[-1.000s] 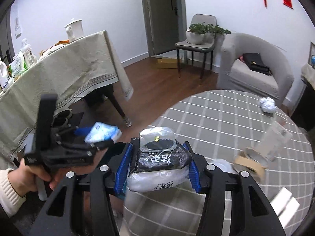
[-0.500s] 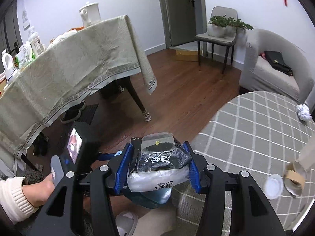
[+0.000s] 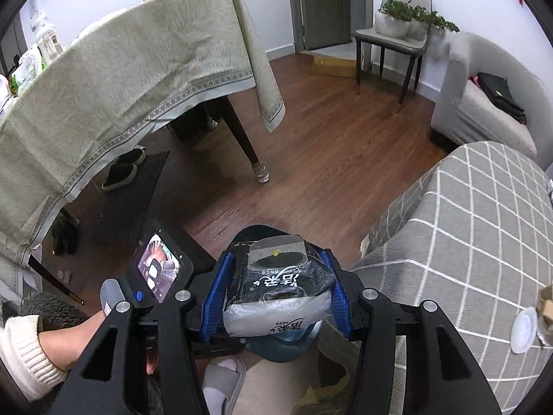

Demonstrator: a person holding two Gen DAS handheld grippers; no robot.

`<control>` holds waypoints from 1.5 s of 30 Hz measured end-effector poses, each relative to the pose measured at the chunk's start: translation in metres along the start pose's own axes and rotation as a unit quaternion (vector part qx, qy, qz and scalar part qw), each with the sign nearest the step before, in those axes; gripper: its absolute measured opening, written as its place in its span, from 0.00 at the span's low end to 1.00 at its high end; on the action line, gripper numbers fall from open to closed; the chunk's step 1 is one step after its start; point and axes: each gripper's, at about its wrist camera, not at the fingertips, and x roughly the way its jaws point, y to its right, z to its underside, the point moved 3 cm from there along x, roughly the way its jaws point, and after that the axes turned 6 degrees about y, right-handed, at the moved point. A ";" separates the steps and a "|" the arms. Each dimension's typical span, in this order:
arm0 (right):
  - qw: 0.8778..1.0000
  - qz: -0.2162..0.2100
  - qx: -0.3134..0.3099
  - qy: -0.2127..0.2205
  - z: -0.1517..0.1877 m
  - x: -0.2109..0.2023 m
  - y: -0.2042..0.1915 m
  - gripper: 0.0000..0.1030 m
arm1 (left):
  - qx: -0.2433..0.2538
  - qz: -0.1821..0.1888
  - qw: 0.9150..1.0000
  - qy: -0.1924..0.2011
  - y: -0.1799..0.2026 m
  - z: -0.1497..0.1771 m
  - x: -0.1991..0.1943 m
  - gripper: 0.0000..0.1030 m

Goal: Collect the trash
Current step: 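Carry both packs over the teal bin and open both tools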

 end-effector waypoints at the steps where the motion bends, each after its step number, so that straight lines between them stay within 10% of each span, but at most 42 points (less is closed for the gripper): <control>1: 1.000 0.003 -0.001 -0.004 0.001 0.003 -0.001 0.51 | 0.001 0.000 1.000 0.004 0.000 0.000 -0.002 0.79; 9: 1.000 0.004 0.000 -0.023 0.002 0.023 -0.007 0.51 | -0.027 0.001 0.999 0.031 -0.024 -0.004 -0.020 0.82; 25: 0.998 0.002 -0.005 -0.064 0.018 0.062 -0.010 0.51 | -0.102 -0.001 0.983 0.152 -0.076 -0.035 -0.108 0.47; 38: 0.991 0.001 -0.018 -0.129 0.055 0.106 -0.012 0.52 | -0.102 0.042 0.967 0.229 -0.055 -0.061 -0.170 0.38; 45: 0.990 0.000 -0.014 -0.140 0.063 0.109 -0.009 0.69 | -0.099 0.054 0.962 0.250 -0.047 -0.064 -0.187 0.38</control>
